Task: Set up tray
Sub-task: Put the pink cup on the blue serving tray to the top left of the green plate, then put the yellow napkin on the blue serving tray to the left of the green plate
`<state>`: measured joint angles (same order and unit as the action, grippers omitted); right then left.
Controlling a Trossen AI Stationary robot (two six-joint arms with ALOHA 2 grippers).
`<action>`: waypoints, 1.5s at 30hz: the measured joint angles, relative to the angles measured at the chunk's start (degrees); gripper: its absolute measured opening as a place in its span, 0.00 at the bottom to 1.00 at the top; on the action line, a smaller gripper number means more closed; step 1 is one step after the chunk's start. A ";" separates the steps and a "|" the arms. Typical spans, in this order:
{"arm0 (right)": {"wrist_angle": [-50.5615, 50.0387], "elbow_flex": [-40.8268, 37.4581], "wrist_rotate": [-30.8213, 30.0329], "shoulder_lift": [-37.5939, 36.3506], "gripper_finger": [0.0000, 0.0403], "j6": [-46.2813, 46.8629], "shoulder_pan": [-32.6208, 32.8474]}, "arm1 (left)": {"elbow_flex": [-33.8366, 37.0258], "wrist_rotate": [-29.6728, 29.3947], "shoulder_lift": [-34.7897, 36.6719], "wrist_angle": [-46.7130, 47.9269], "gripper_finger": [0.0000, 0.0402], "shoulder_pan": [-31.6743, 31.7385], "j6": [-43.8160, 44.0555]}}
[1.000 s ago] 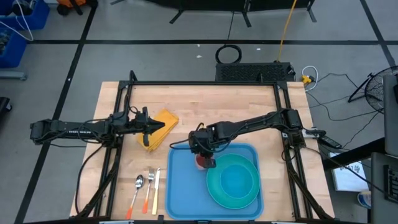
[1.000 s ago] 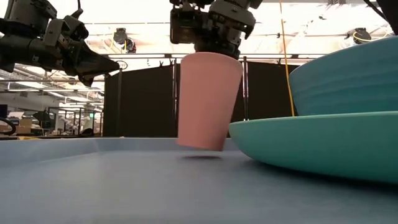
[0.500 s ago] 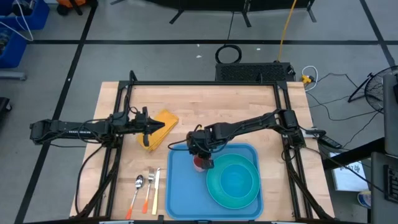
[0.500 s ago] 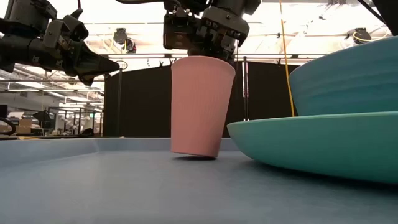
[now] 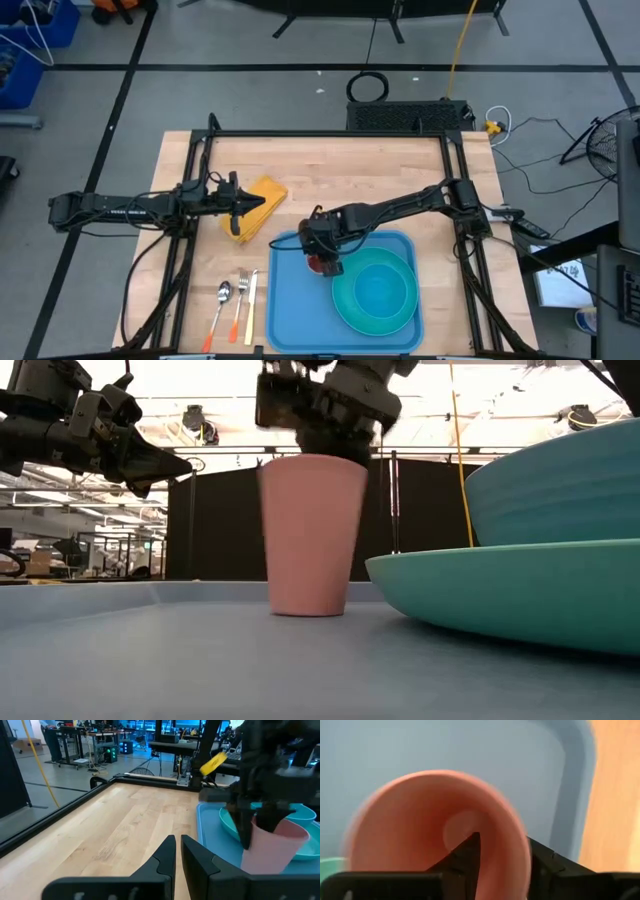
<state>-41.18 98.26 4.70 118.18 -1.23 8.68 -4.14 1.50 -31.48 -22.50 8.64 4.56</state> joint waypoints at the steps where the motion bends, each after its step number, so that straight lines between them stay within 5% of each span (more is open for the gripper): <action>1: -0.20 0.50 -0.47 -0.14 0.29 -0.45 0.22 | 0.00 0.00 0.02 0.00 0.08 0.00 0.00; 14: -7.21 9.65 -0.51 -0.60 0.32 -3.59 0.82 | 0.00 0.04 0.01 0.00 0.08 -0.02 0.08; 19: -8.59 11.89 -3.30 -6.35 0.31 -6.44 0.88 | 0.00 0.17 0.02 0.21 0.08 -0.02 0.09; 27: -4.93 10.32 0.03 -25.02 0.06 -8.26 3.41 | -0.02 0.13 -0.01 1.40 0.08 -0.07 0.14; 32: 4.75 0.34 3.10 -39.36 0.03 -8.73 7.47 | -0.02 0.02 -0.01 1.38 0.08 -0.07 0.74; 38: 16.62 -20.98 2.68 -55.97 0.01 -6.30 12.43 | -0.02 -0.06 -0.01 1.35 0.08 -0.07 1.57; 45: 35.07 -48.89 -5.91 -70.65 0.00 -7.06 14.70 | -0.02 -0.07 -0.01 1.33 0.08 -0.07 3.00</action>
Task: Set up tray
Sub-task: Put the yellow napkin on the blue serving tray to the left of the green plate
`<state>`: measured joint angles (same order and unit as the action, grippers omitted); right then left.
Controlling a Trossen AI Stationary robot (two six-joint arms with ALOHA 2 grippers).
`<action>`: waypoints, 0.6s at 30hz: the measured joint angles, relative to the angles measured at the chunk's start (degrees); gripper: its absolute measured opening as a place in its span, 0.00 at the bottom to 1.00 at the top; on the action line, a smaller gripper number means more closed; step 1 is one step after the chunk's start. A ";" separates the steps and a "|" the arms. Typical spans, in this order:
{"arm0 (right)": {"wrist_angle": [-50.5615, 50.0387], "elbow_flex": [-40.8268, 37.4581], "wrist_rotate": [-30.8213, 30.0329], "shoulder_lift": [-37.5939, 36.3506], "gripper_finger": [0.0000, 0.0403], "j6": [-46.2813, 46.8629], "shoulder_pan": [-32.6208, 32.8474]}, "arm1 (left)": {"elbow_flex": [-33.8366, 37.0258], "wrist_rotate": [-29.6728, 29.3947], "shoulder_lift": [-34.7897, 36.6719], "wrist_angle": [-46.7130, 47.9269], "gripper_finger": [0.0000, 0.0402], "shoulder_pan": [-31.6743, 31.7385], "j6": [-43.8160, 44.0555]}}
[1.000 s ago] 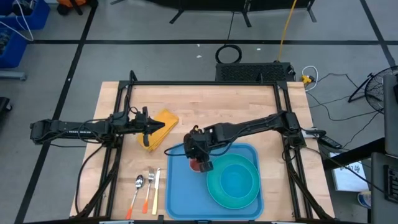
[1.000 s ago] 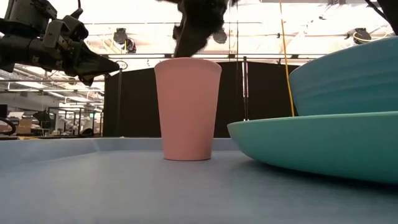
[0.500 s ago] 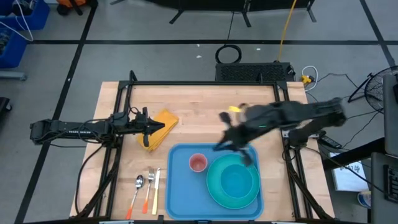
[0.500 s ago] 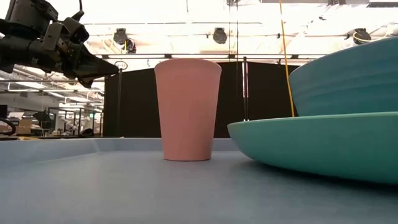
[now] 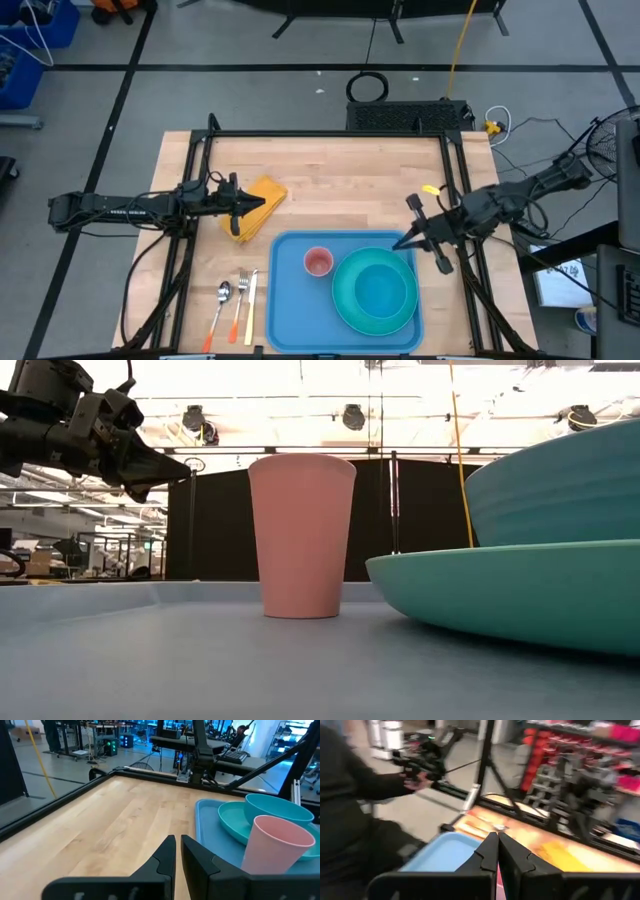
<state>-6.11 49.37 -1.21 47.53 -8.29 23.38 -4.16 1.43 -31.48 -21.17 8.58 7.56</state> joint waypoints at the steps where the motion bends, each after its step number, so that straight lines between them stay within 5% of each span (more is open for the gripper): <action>1: 2.39 -3.33 -1.36 -1.61 0.00 0.08 -0.03 | 0.00 0.00 0.00 0.00 0.08 0.00 0.63; 7: 8.56 -14.93 -2.05 -9.19 0.00 1.42 -2.49 | 0.00 -0.02 0.00 -0.04 0.08 0.00 1.41; 18: 8.60 -22.05 -3.53 -19.38 0.00 2.68 -9.37 | 0.00 -0.57 0.00 -0.07 0.08 0.00 1.24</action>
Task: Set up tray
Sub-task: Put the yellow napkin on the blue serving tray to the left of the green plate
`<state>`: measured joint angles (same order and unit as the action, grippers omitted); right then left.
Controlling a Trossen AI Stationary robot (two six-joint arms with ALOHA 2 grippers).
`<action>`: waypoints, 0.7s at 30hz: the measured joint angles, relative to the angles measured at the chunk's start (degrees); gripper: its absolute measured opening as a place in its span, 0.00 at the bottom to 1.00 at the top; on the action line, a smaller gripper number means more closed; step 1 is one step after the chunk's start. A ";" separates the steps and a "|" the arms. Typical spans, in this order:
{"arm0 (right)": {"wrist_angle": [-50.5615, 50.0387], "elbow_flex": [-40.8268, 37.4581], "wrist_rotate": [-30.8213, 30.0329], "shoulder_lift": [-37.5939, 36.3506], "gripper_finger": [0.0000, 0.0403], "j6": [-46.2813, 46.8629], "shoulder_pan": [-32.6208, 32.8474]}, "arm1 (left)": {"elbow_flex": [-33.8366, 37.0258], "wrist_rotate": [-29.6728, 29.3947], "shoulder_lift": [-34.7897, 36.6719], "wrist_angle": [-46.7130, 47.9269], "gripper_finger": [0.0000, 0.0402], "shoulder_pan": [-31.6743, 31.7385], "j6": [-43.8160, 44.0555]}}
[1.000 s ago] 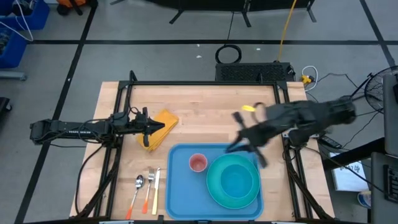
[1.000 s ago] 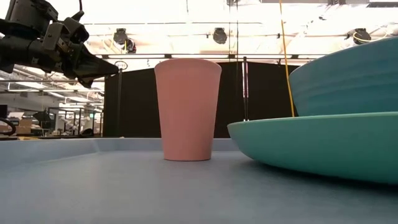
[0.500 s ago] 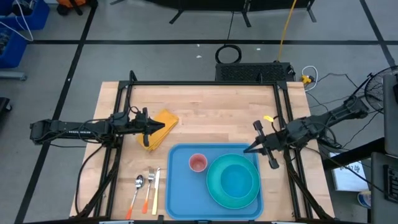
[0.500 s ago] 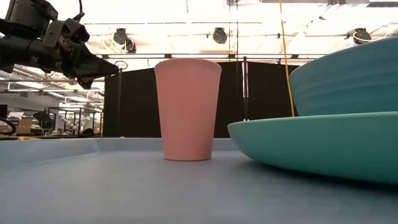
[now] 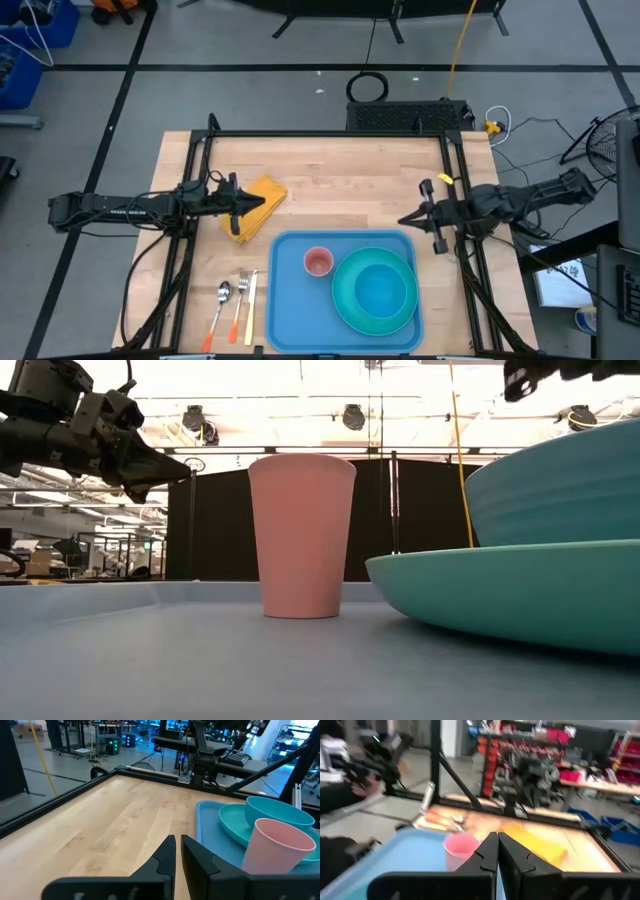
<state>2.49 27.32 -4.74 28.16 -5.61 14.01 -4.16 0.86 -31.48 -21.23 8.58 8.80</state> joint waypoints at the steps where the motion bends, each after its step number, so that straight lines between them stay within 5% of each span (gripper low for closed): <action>1: 0.00 -0.69 0.02 0.01 0.00 -0.01 -0.86 | 0.00 -0.36 0.00 0.00 0.08 0.00 -0.02; 8: 5.49 -8.06 0.05 -0.04 0.00 0.12 -4.59 | 0.00 -7.31 0.00 0.93 0.08 0.00 1.22; 13: 10.08 -12.10 0.06 -0.03 0.00 -1.36 -7.11 | -1.86 -17.50 -0.06 12.53 0.08 1.16 8.88; 21: 9.73 -12.23 0.27 -0.04 0.00 -2.95 -11.81 | -20.29 -16.83 -11.74 35.14 0.08 8.58 12.04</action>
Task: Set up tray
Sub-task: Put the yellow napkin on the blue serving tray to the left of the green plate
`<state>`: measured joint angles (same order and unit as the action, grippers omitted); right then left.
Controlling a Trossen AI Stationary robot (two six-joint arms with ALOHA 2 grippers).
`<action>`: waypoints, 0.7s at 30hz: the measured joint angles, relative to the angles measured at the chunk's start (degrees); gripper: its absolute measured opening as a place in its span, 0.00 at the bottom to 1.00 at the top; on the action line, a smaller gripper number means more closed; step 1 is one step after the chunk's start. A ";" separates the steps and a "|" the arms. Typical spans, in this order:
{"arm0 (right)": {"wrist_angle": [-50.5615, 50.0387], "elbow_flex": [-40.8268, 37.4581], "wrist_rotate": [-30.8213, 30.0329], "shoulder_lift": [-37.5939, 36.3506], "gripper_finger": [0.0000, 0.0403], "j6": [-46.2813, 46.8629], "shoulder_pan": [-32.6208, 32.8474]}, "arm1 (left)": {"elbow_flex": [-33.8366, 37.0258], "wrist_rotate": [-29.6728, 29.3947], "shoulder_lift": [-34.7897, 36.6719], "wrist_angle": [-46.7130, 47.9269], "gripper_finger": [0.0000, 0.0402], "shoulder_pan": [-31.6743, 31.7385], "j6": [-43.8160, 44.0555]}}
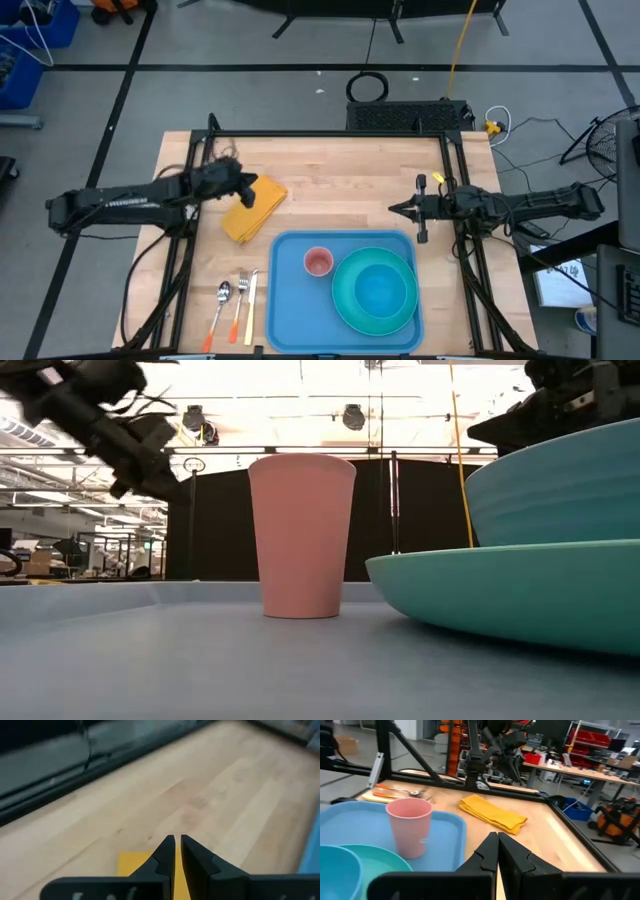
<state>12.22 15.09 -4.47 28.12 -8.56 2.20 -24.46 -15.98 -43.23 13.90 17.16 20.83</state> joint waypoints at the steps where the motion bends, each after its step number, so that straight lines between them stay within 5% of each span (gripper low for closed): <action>1: 0.00 0.00 0.00 0.00 0.00 -0.19 -0.41 | -2.95 1.51 -2.81 3.11 0.08 1.13 -0.60; 6: -0.20 0.00 0.24 0.00 0.00 -0.26 -1.54 | -14.33 10.29 -18.75 11.98 0.21 5.44 -8.69; 12: -0.32 0.00 3.82 0.00 0.00 -0.59 -1.53 | -22.36 13.23 -34.43 15.15 0.56 10.21 -17.24; 18: -1.46 0.00 4.59 0.00 0.00 -0.57 -1.53 | -25.40 13.63 -41.26 18.19 0.93 18.19 -19.04; 21: -2.75 0.00 4.59 0.00 0.00 -0.61 -1.53 | -25.50 15.28 -41.85 19.15 0.98 21.85 -21.38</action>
<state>9.47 15.09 0.12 28.12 -9.17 0.67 -49.95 -0.69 -85.08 33.05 39.00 -0.54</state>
